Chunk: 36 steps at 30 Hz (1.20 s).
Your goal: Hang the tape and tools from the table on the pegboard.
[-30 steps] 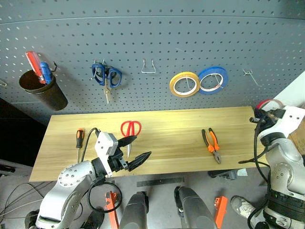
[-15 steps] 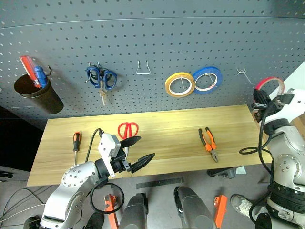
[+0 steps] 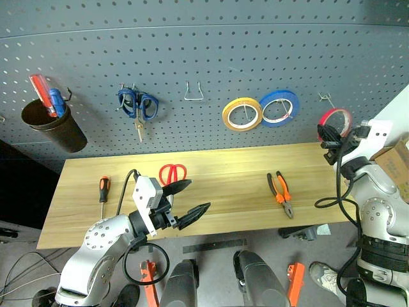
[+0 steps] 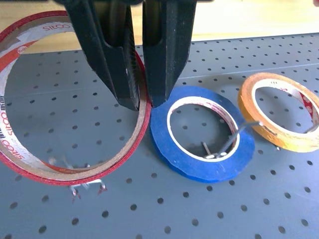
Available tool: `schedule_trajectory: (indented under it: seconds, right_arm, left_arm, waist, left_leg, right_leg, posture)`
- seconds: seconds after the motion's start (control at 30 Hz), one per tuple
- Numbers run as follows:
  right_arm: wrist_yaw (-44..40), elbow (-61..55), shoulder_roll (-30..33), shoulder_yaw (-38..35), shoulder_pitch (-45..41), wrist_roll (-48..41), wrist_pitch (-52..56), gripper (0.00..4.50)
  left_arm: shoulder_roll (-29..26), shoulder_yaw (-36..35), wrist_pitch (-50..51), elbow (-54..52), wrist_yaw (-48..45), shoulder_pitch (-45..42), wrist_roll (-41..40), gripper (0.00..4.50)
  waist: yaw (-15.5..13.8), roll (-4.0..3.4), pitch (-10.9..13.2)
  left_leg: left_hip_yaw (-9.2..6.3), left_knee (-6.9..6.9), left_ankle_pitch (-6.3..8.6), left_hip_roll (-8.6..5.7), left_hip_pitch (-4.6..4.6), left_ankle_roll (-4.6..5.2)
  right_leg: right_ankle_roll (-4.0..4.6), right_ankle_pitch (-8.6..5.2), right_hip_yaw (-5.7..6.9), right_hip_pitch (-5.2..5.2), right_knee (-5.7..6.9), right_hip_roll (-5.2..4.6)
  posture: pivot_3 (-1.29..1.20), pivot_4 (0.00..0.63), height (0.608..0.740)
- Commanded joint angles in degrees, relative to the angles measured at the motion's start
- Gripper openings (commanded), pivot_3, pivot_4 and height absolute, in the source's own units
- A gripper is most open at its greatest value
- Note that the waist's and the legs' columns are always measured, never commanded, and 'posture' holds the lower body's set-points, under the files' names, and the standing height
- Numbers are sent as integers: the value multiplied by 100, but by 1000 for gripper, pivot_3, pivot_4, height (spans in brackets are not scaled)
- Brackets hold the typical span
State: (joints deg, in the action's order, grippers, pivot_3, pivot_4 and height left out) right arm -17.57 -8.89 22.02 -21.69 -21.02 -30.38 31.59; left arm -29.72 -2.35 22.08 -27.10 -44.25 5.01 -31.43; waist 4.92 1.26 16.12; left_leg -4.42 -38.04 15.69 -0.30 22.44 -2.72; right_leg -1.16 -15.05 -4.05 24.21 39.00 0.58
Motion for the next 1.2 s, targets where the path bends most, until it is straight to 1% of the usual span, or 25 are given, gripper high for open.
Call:
schedule_trajectory:
  seconds: [0.03, 0.3, 0.5, 0.67, 0.77, 0.8, 0.9, 1.0, 1.07, 1.13, 1.17, 1.2]
  right_arm:
    - [-155, 49, 90, 16, -115, 6, -237, 22]
    - [-655, 1495, 148, 390, -774, 410, -872, 22]
    - [-940, 3086, 195, 593, -1535, 860, -1593, 22]
    - [-1067, 3559, 275, 677, -1713, 1071, -1867, 22]
    - [-907, 2836, 306, 665, -1356, 1085, -1651, 608]
    - [-862, 2545, 319, 671, -1228, 1090, -1544, 906]
    - [-630, 1609, 319, 628, -916, 1001, -1166, 1873]
    - [-482, 498, 407, 649, -533, 834, -427, 2930]
    - [-376, -320, 518, 718, -113, 867, 1, 3647]
    - [-228, -933, 577, 684, 270, 717, 581, 4275]
    - [-241, -1149, 630, 695, 444, 613, 872, 4456]
    - [-334, -1354, 736, 740, 644, 447, 1304, 4456]
  left_arm:
    - [21, 7, -23, -277, 39, 46, -80, 4500]
    - [27, 26, 5, -243, 116, -99, -77, 4500]
    - [32, -3, -8, -234, 196, -110, -33, 4500]
    - [28, -40, -7, -230, 272, -148, -49, 4500]
    - [51, -10, -47, -178, 289, -134, -9, 4500]
    - [59, -1, -55, -165, 292, -134, -1, 4500]
    - [57, -17, -86, -101, 269, -136, 12, 4500]
    - [52, -47, -136, -32, 242, -104, 36, 4500]
    - [35, -92, -159, 11, 219, -57, 33, 4500]
    - [19, -120, -194, 84, 175, -3, 46, 4500]
    - [11, -128, -206, 116, 153, 23, 52, 4500]
    - [2, -134, -197, 132, 139, 56, 46, 4500]
  waist:
    - [4, 0, -7]
    - [6, -1, -53]
    - [10, -1, -65]
    - [1, 0, -67]
    - [0, -1, -68]
    - [-4, -1, -68]
    - [-11, -2, -68]
    - [-8, -4, -69]
    - [-12, -5, -70]
    - [-11, -5, -70]
    - [-12, -7, -72]
    - [-12, -8, -72]
  left_leg:
    - [0, 0, 0, 0, -1, 0]
    - [11, -5, -1, 0, -9, 2]
    - [24, -6, -2, 0, -16, 3]
    - [21, -6, -2, 0, -15, 4]
    - [20, -6, -1, 1, -15, 4]
    - [17, -7, -2, 1, -14, 4]
    - [8, -7, -2, 2, -9, 4]
    - [-1, -7, -1, 1, -9, 4]
    - [-6, -7, -1, 2, -11, 3]
    - [-11, -6, -1, 2, -9, 3]
    - [-11, -6, -1, 4, -9, 3]
    - [-10, -6, -1, 3, -9, 3]
  right_leg:
    - [0, 1, -1, 0, 0, 0]
    - [-1, 9, 0, -5, 2, 1]
    - [-4, 18, -1, -5, 2, 2]
    - [-5, 20, 0, -6, 2, 2]
    - [-5, 23, -2, -5, 4, 2]
    - [-5, 24, -4, -6, 4, 2]
    - [-5, 24, -4, -4, 4, 1]
    - [-6, 25, -3, -4, 4, 0]
    - [-6, 24, -4, -5, 3, 0]
    - [-7, 24, -3, -7, 0, 0]
    - [-7, 24, -2, -7, 0, 1]
    - [-7, 23, -3, -7, 1, 1]
  posture:
    - [-93, 202, 740]
    - [-85, 198, 740]
    - [-71, 197, 740]
    - [-65, 198, 740]
    - [-80, 207, 740]
    - [-80, 207, 740]
    - [-82, 208, 740]
    - [-95, 216, 740]
    - [-98, 217, 740]
    - [-110, 222, 740]
    - [-110, 222, 740]
    - [-118, 230, 740]
